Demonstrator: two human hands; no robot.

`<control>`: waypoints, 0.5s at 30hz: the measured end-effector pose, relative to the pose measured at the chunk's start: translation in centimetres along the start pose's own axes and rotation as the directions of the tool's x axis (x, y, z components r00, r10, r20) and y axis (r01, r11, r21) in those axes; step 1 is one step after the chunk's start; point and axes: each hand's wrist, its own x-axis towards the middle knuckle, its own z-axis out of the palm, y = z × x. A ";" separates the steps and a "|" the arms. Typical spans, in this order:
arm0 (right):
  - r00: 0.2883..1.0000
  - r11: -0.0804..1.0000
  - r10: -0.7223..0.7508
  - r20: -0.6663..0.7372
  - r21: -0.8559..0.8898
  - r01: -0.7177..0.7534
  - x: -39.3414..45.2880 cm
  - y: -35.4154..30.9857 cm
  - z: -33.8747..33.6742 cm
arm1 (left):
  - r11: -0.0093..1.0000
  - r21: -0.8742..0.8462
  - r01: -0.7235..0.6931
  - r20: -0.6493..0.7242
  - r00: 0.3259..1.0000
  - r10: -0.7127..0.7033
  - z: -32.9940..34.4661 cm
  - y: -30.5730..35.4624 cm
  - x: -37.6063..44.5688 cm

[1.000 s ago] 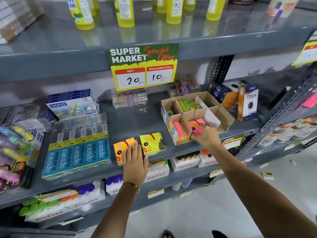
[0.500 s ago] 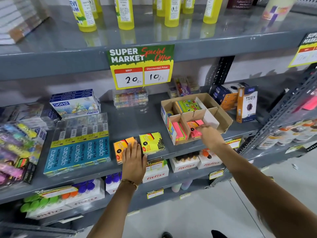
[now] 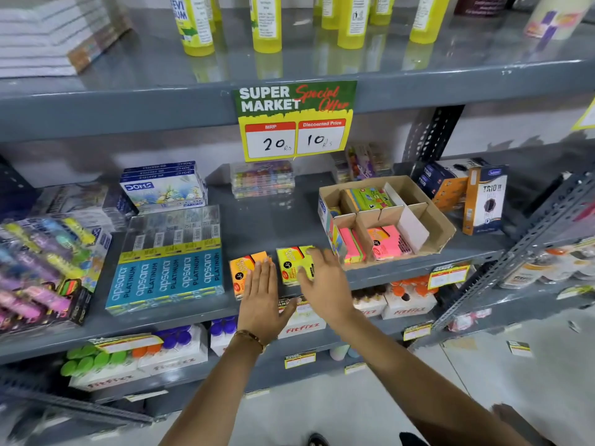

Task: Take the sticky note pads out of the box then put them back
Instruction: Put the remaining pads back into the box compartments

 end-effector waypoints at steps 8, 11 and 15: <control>0.931 0.929 0.297 0.213 -0.290 -0.230 1.2 -0.6 3.5 | 0.997 0.071 0.041 0.029 0.999 -0.043 0.5 -0.6 -0.4; 0.935 0.924 0.291 0.203 -0.314 -0.219 1.2 -0.8 3.5 | 0.996 0.082 0.033 0.018 0.999 -0.034 0.7 -0.6 -0.4; 0.933 0.916 0.299 0.199 -0.334 -0.222 1.1 -1.0 3.5 | 0.996 0.088 0.032 0.019 0.999 -0.034 1.1 -0.9 -0.4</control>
